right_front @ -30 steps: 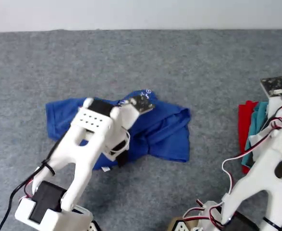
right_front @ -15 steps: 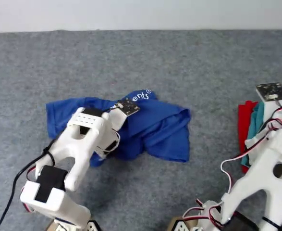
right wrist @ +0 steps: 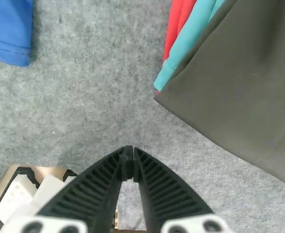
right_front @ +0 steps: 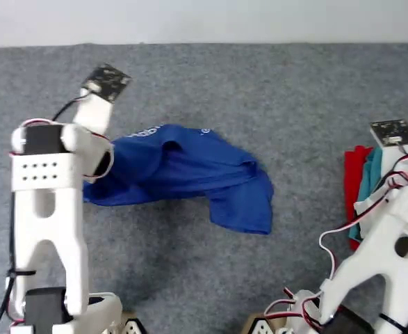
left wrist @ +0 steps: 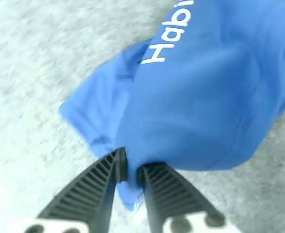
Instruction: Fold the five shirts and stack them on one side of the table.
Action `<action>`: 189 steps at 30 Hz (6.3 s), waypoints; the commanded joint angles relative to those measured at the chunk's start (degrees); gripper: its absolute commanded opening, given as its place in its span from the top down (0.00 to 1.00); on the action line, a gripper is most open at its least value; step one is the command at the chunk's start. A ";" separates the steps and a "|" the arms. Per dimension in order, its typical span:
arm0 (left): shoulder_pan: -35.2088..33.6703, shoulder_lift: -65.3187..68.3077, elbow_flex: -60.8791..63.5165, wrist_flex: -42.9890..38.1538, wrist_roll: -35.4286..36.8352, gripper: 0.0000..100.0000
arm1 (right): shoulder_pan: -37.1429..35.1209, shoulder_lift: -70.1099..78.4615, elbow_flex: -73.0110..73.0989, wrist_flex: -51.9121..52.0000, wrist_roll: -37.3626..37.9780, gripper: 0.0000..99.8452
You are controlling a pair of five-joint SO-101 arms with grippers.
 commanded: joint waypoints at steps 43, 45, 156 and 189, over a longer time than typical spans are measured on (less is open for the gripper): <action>14.24 -3.96 -19.21 10.90 21.98 0.77 | -25.45 -1.80 0.09 2.42 -5.27 0.99; 7.21 -4.57 -17.89 10.90 21.01 0.77 | -33.19 -1.71 1.49 2.33 -6.07 0.99; -22.24 -4.75 -7.08 10.81 12.48 0.78 | -52.26 18.59 -21.45 2.68 -7.38 0.99; -21.10 -11.87 -3.91 11.08 12.40 0.78 | -61.58 31.87 -18.99 2.51 -10.90 0.77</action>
